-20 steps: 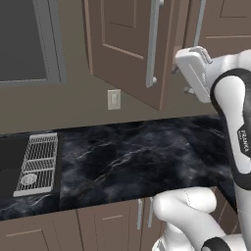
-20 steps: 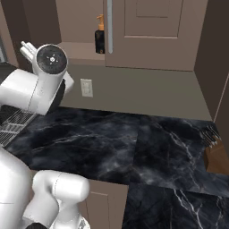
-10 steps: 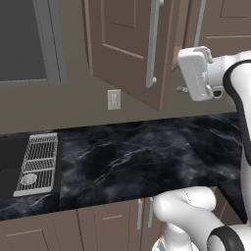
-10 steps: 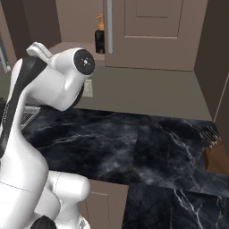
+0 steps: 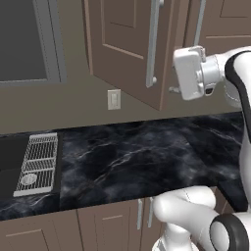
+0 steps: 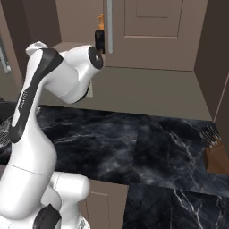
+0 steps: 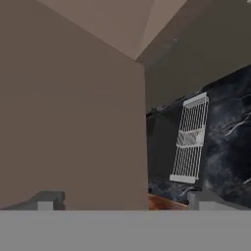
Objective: Open the cabinet. Pick the soap dispenser and place it next to the sink. Then close the cabinet.
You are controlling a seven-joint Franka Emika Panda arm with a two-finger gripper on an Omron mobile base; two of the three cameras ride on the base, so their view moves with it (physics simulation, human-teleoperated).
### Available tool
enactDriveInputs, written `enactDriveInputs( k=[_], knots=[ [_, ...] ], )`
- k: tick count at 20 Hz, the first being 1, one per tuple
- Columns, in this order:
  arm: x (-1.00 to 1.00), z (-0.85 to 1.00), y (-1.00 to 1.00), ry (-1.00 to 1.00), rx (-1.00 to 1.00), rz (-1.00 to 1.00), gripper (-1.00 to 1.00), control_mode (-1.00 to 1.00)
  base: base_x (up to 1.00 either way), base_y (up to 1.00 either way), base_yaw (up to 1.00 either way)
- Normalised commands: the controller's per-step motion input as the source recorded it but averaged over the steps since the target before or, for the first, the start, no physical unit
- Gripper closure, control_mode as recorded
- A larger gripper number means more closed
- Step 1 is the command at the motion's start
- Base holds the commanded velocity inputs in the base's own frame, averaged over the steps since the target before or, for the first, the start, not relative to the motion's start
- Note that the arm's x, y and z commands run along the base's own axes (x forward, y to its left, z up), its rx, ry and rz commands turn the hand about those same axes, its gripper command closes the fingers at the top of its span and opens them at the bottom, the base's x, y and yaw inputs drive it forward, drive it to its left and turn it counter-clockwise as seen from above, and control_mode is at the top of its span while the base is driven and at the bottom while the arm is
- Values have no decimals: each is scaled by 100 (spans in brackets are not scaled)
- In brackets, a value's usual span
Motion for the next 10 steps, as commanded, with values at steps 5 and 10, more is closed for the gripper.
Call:
enactDriveInputs(
  k=[5,10],
  knots=[
    [33,0,16,6,0,15,-100,-100,0,0,0],
    [36,0,8,1,0,2,-100,-100,0,0,0]
  ],
)
